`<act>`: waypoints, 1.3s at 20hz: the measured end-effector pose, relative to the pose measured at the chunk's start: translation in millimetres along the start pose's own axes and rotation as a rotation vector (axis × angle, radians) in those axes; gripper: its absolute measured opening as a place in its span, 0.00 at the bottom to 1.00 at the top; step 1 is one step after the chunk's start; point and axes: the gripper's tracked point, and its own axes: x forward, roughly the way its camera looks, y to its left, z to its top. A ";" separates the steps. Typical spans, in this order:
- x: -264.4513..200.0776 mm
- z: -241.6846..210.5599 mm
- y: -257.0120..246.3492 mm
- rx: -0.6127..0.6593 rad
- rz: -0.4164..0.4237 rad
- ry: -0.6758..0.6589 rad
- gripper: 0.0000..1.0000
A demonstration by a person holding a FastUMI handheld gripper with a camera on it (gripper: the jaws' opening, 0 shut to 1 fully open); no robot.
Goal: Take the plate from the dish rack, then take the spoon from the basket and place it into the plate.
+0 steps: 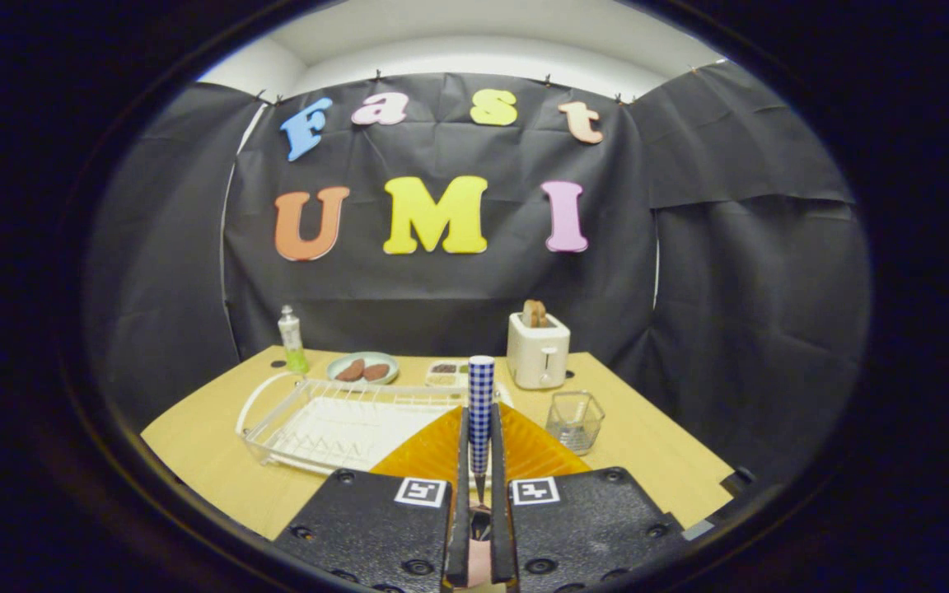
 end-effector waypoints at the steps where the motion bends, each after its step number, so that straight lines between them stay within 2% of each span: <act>1: -1.2 -13.6 8.6 0.004 0.005 0.017 0.16; 5: -0.5 -61.1 35.1 -0.001 0.028 0.076 0.15; 11: 9.6 -82.4 44.0 -0.009 0.019 0.114 0.16; 19: 18.5 -86.4 30.8 -0.035 0.001 0.131 0.16; 25: 18.2 -80.0 11.9 0.009 0.022 0.141 0.20; 26: 14.5 -77.6 9.1 0.011 0.030 0.146 0.23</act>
